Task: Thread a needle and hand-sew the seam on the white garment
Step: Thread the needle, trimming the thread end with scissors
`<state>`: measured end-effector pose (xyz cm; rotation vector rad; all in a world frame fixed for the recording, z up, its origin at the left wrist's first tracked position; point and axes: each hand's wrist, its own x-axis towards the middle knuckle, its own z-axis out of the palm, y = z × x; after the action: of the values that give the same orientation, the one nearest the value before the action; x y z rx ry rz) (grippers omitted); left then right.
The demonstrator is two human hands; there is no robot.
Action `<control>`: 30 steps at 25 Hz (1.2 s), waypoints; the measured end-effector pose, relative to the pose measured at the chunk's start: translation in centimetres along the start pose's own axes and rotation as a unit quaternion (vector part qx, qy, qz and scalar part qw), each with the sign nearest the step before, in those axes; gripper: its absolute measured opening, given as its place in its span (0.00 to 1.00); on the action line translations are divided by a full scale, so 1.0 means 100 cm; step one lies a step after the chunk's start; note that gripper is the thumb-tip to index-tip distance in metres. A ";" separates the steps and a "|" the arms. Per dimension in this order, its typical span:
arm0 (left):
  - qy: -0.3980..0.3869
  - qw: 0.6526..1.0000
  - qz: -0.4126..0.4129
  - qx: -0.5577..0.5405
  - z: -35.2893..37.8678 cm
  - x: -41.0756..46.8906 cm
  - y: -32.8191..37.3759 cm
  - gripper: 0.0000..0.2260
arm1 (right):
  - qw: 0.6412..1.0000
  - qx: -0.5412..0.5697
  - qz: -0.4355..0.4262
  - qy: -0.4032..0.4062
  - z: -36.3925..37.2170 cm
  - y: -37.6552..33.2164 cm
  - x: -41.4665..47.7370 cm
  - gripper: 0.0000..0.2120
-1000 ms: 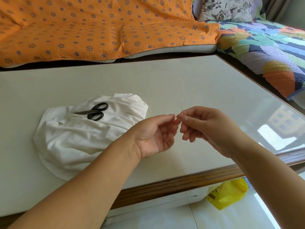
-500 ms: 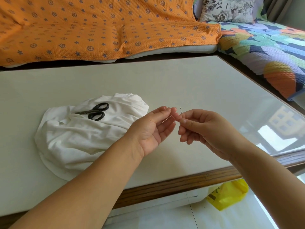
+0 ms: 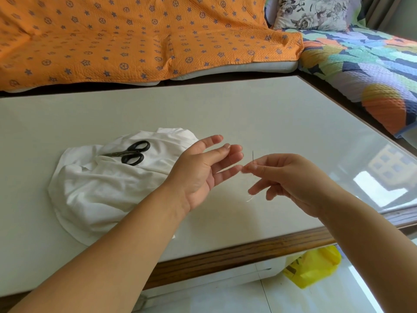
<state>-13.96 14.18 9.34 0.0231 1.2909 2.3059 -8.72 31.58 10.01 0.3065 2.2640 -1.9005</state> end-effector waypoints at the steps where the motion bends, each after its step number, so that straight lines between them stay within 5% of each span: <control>1: -0.005 1.000 0.005 0.011 -0.001 -0.001 0.002 0.12 | 1.000 -0.001 0.001 0.024 -0.003 0.000 0.001 0.07; 15: 0.093 0.978 -0.036 0.185 -0.042 0.003 0.028 0.09 | 0.980 -0.014 0.003 0.200 -0.042 0.004 0.026 0.05; 20: 0.125 0.948 -0.045 0.288 -0.047 0.004 0.027 0.10 | 0.938 -0.258 0.018 0.232 -0.050 0.021 0.040 0.06; 22: 0.136 0.928 -0.038 0.345 -0.051 0.005 0.026 0.09 | 0.890 -0.397 0.033 0.220 -0.057 0.030 0.045 0.08; 26: 0.177 0.832 0.000 0.526 -0.056 0.006 0.022 0.09 | 0.818 -0.520 0.082 0.233 -0.074 0.041 0.051 0.10; 30: 0.190 0.805 0.016 0.563 -0.058 0.007 0.023 0.09 | 0.823 -0.516 0.106 0.213 -0.085 0.042 0.054 0.09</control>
<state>-16.96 8.88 7.87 -0.0205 2.6849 1.2473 -12.77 40.89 6.06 0.7923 2.9653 -0.3126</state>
